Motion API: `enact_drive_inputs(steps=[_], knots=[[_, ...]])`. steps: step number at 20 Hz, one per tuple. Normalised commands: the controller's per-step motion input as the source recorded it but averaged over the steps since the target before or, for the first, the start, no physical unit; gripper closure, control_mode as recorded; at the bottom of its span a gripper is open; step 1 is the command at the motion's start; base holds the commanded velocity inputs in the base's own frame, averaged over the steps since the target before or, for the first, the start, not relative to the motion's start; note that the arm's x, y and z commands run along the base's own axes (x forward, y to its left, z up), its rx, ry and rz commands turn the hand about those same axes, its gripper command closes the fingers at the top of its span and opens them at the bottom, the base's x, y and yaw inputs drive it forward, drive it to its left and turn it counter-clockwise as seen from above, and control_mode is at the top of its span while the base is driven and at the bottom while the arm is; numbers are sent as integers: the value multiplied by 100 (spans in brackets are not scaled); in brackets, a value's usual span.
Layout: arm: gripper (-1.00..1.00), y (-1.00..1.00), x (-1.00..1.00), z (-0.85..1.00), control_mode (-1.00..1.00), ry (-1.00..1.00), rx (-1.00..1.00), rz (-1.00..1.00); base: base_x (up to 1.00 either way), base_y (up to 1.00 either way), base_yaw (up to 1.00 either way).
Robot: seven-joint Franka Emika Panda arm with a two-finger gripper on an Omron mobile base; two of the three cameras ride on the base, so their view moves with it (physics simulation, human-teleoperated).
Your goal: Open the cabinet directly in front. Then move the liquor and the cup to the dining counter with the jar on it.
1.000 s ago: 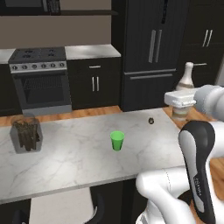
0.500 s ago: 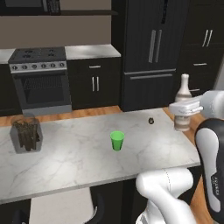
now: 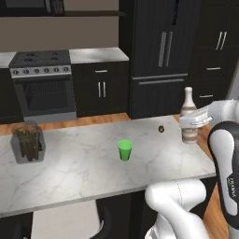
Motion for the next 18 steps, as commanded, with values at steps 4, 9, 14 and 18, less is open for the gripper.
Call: enact_drive_inputs(steps=[4, 9, 14, 18], knots=[[100, 0, 73, -40, -100, 0, 0, 7, 0, 0, 0], [100, 0, 70, -37, -100, 0, 0, 8, 0, 0, 0], [100, 1, 53, -41, -100, 0, 0, 9, 0, 0, 0], [100, 0, 15, -30, -100, 0, 6, 4, 0, 0, 0]])
